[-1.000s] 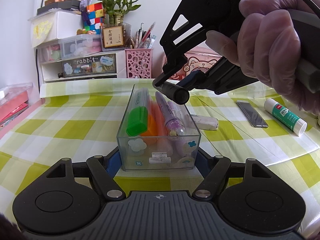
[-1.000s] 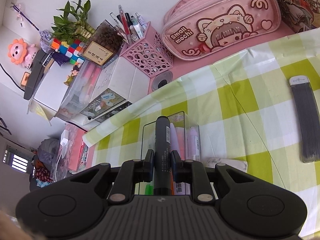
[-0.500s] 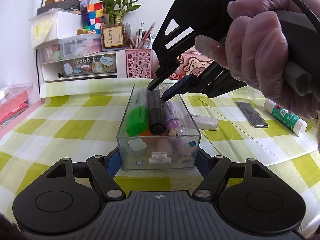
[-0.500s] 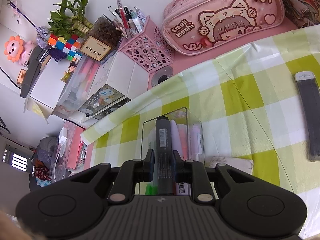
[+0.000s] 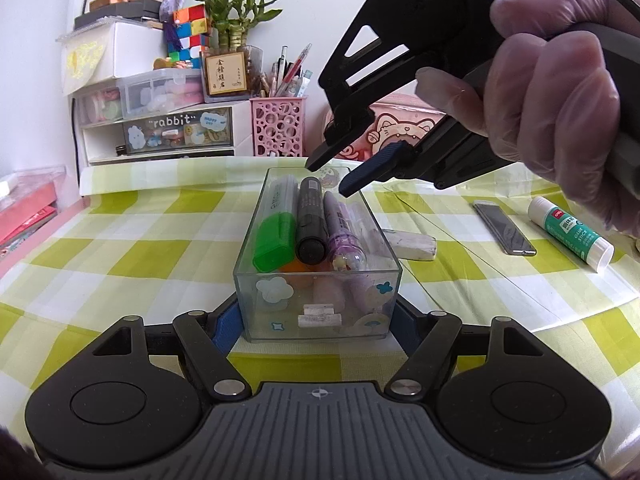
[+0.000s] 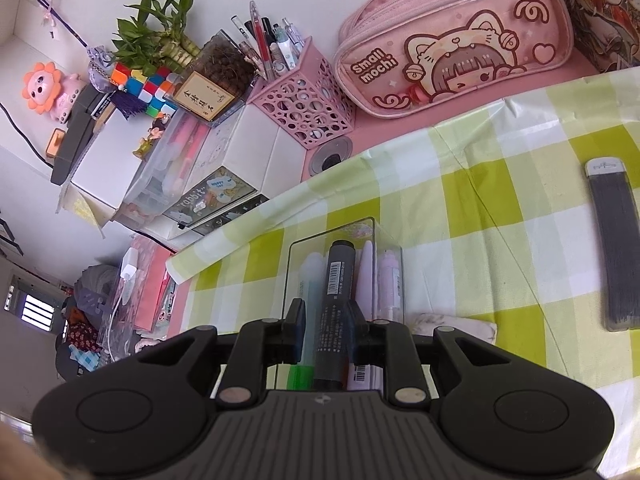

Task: Organize stationery
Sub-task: 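Lower the black marker into the clear box and open the right tool, then move the right tool to the dark grey refill pack and close on it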

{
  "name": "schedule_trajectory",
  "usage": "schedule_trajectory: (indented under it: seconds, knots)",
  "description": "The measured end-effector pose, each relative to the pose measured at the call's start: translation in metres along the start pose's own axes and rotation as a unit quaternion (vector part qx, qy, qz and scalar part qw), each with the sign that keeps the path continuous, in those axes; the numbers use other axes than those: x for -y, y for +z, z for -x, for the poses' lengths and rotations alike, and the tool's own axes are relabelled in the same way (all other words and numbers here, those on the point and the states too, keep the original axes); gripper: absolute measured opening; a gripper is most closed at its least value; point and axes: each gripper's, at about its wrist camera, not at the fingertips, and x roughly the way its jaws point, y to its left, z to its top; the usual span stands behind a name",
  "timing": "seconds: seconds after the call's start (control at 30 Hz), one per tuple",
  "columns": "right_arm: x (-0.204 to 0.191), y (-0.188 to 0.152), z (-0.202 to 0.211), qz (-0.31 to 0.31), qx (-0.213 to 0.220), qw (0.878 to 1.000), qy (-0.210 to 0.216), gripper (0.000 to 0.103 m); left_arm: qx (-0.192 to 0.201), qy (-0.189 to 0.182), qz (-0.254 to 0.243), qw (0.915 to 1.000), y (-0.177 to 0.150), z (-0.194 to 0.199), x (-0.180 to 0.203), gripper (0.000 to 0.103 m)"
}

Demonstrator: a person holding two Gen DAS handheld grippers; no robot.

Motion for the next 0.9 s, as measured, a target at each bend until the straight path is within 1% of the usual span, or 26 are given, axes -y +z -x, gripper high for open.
schedule_trajectory:
  seconds: [0.07, 0.23, 0.37, 0.53, 0.6, 0.7, 0.83, 0.9]
  knots:
    - [0.005, 0.001, 0.010, 0.004, 0.013, 1.000, -0.004, 0.032, 0.000, 0.000, 0.000, 1.0000, 0.000, 0.000, 0.000, 0.073]
    - [0.021, 0.002, 0.033, 0.009, 0.043, 0.999, -0.017, 0.043, 0.000, 0.000, 0.000, 1.0000, 0.000, 0.000, 0.000, 0.073]
    - [0.036, 0.000, 0.045, 0.003, 0.056, 0.998, -0.025, 0.047, 0.000, 0.000, 0.000, 1.0000, 0.000, 0.000, 0.000, 0.073]
    - [0.051, -0.008, 0.062, 0.015, 0.081, 0.996, -0.047, 0.055, 0.000, 0.000, 0.000, 1.0000, 0.000, 0.000, 0.000, 0.073]
    - [0.057, -0.014, 0.070, 0.021, 0.096, 0.993, -0.059, 0.060, 0.000, 0.000, 0.000, 1.0000, 0.000, 0.000, 0.000, 0.073]
    - [0.067, -0.024, 0.083, 0.029, 0.124, 0.989, -0.080, 0.071, 0.000, 0.000, 0.000, 1.0000, 0.000, 0.000, 0.000, 0.073]
    - [0.076, -0.036, 0.090, 0.054, 0.153, 0.979, -0.126, 0.074, 0.000, 0.000, 0.000, 1.0000, 0.000, 0.000, 0.000, 0.073]
    - [0.077, -0.040, 0.087, 0.075, 0.158, 0.974, -0.144, 0.074, 0.000, 0.000, 0.000, 1.0000, 0.000, 0.000, 0.000, 0.073]
